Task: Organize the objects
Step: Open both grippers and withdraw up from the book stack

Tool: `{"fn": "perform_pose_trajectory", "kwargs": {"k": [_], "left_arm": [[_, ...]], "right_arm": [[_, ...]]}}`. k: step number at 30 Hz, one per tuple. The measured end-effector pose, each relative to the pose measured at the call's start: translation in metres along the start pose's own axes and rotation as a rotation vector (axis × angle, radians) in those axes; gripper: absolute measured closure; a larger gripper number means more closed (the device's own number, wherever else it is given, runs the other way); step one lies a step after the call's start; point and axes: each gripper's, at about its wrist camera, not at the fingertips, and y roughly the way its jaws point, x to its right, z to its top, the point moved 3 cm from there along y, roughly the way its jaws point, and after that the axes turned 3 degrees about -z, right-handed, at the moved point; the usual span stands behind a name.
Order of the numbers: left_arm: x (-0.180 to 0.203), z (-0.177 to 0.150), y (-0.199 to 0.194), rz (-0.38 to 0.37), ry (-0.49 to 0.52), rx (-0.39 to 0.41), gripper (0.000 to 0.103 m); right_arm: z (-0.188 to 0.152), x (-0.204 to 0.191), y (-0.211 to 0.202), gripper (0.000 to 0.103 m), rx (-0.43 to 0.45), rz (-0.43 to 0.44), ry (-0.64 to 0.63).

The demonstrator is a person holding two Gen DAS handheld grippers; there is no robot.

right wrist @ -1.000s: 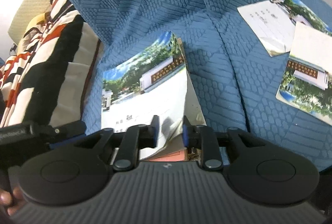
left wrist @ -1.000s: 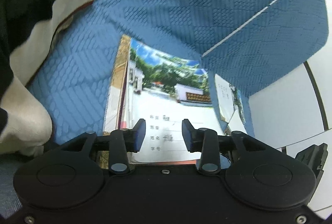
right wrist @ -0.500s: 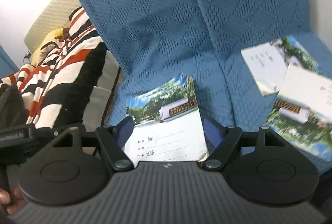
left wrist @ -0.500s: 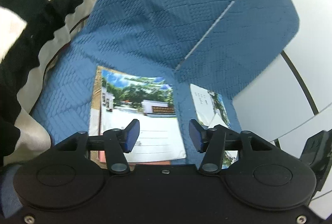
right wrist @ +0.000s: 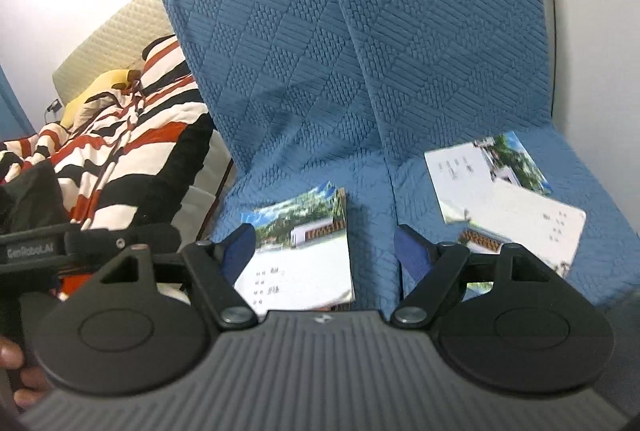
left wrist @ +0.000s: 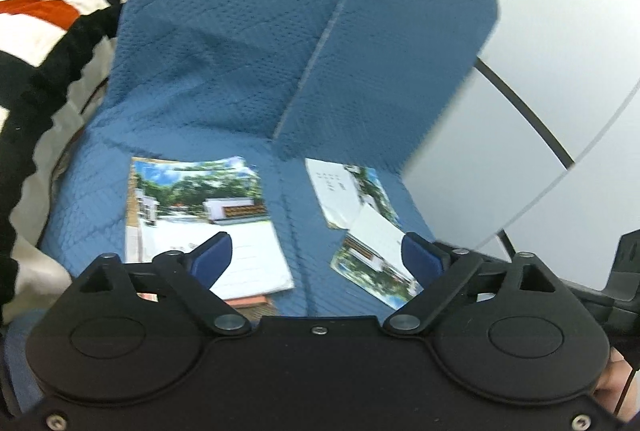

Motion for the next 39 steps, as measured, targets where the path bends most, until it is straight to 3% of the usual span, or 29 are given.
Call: {"fn": "perform_pose_trajectory", "kwargs": {"k": [2,11,22,30,39], "left_arm": [[0.012,-0.006,0.0,-0.015,0.013,-0.005,0.003],[0.06,-0.035,0.012,-0.054,0.078,-0.047,0.001],[0.085,-0.054,0.039,-0.078,0.098,-0.103,0.001],[0.092,-0.06,0.077,-0.065,0.14,-0.123,0.001],[0.082,-0.07,0.154,-0.031,0.17,-0.176,0.001]], "right_arm": [[-0.005,0.006,-0.008,0.013,-0.01,0.002,0.009],[-0.034,0.043,-0.042,0.013,-0.01,-0.108,0.082],[-0.058,0.088,-0.065,0.013,-0.019,-0.18,0.167],[-0.071,0.114,-0.055,0.013,-0.03,-0.218,0.197],[-0.091,0.148,-0.015,0.013,-0.036,-0.271,0.211]]}}
